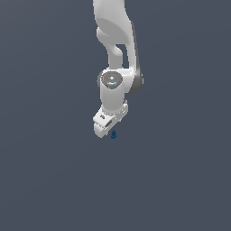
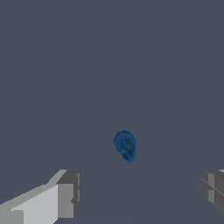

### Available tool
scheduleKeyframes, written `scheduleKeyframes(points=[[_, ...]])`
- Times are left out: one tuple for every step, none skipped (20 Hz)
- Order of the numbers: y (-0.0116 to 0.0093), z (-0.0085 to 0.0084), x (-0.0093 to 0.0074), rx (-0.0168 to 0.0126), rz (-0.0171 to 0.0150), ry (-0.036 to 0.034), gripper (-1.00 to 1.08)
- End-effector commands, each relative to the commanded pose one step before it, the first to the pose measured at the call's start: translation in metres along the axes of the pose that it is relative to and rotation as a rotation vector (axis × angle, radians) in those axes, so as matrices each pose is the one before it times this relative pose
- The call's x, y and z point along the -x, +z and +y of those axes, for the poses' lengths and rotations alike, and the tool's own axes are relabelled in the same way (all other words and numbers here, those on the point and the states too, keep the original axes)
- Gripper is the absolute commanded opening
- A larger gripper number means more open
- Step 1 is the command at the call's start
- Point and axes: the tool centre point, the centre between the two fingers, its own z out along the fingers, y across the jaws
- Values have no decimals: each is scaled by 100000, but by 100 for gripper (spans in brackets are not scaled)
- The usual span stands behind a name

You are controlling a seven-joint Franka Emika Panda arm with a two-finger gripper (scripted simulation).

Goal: Pick up the object and move it to a goal position.

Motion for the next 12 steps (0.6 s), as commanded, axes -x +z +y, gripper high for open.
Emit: scheduleKeyframes(points=[[306, -54, -65, 164, 401, -5445, 100], [103, -19, -21, 49, 128, -1770, 100], [94, -18, -19, 46, 119, -1628, 100], [86, -16, -18, 43, 110, -1486, 100], [77, -14, -16, 40, 100, -1344, 100], [69, -13, -15, 37, 90, -1202, 100], [61, -12, -14, 33, 80, -1062, 100], [52, -10, -12, 29, 70, -921, 100], [44, -9, -10, 25, 59, -779, 100], [36, -6, -7, 21, 48, -634, 100], [28, -6, -7, 16, 38, -496, 100], [20, -3, -3, 12, 27, -351, 100]])
